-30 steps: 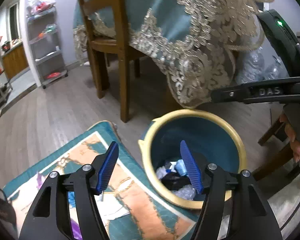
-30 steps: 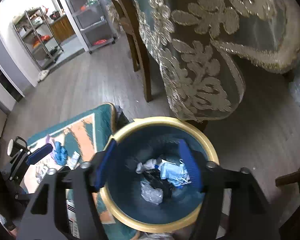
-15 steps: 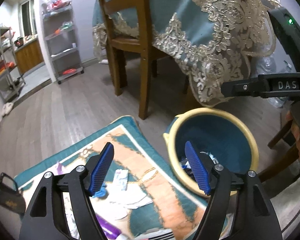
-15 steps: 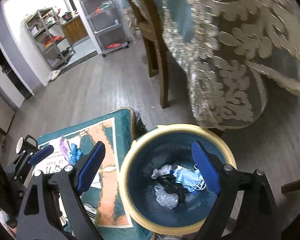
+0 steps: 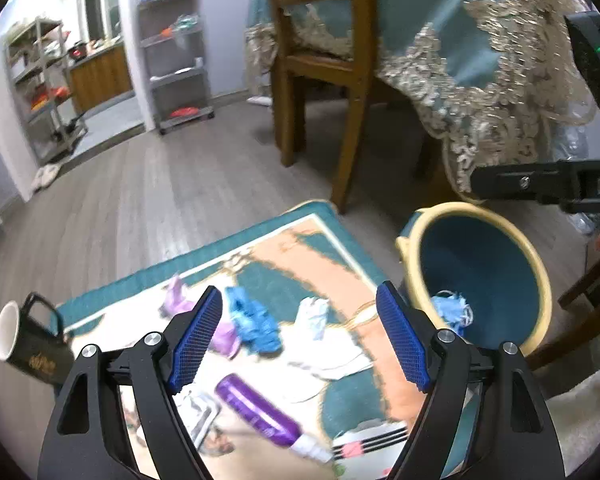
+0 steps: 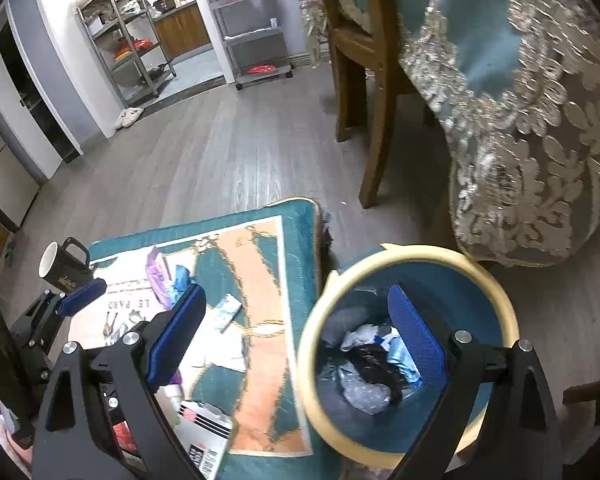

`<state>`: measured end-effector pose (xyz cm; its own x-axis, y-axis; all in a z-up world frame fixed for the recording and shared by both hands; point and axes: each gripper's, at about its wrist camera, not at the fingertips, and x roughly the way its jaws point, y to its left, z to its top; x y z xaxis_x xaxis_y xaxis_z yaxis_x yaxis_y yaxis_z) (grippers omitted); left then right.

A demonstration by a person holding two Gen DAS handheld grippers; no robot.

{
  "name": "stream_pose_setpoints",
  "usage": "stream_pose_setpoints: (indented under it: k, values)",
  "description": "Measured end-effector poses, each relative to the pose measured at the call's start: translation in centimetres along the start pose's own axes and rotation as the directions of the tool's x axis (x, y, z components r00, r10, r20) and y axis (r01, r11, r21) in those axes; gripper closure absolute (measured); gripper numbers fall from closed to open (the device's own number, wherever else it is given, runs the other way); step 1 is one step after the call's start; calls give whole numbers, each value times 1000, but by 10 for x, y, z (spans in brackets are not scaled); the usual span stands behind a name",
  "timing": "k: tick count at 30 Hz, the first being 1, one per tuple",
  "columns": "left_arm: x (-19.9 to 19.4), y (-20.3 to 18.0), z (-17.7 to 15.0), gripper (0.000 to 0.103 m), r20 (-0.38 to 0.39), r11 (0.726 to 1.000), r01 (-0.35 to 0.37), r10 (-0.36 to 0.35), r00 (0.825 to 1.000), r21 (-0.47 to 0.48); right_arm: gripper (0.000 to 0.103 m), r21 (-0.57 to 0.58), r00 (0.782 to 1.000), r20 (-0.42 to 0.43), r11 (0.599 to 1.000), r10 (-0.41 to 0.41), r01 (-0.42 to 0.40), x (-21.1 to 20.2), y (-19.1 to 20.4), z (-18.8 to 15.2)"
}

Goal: Collect trash
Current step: 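Move both open tools back over the trash on the rug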

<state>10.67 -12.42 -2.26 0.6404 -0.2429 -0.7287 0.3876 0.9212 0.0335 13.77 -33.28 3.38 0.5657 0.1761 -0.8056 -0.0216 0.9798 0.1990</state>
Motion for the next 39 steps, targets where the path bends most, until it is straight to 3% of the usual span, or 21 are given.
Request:
stream_pose_setpoints:
  k: [14,19,22,27,32,35,37,39]
  values:
    - [-23,74,-37,23,-34,990,-108,105,994,-89,12,-59,997,-44,996,62,-64,26,72,3]
    - [-27,97,-45,23,-45,983,-106,101,994,-146,12,-108,996,-62,992,57,-63,40,97,1]
    - [-24,106,-40,23,-71,989,-95,87,994,-116,12,-158,998,-61,987,29,-38,50,108,3]
    - [-37,127,-9,23,-28,993,-95,93,995,-71,11,-115,998,-51,993,36,-41,65,105,13]
    - [-32,141,8,21,-9,989,-147,148,989,19,11,-104,999,-46,994,24,-29,84,99,22]
    - [-20,153,-1,21,-15,991,-129,129,992,-41,12,-113,998,-56,994,3,-10,98,93,24]
    - [-5,163,-7,21,-65,990,-103,96,993,-99,12,-111,998,-68,994,-9,2,110,87,26]
    - [5,167,-10,21,-89,990,-107,99,991,-94,12,-112,997,-82,994,-12,3,121,84,26]
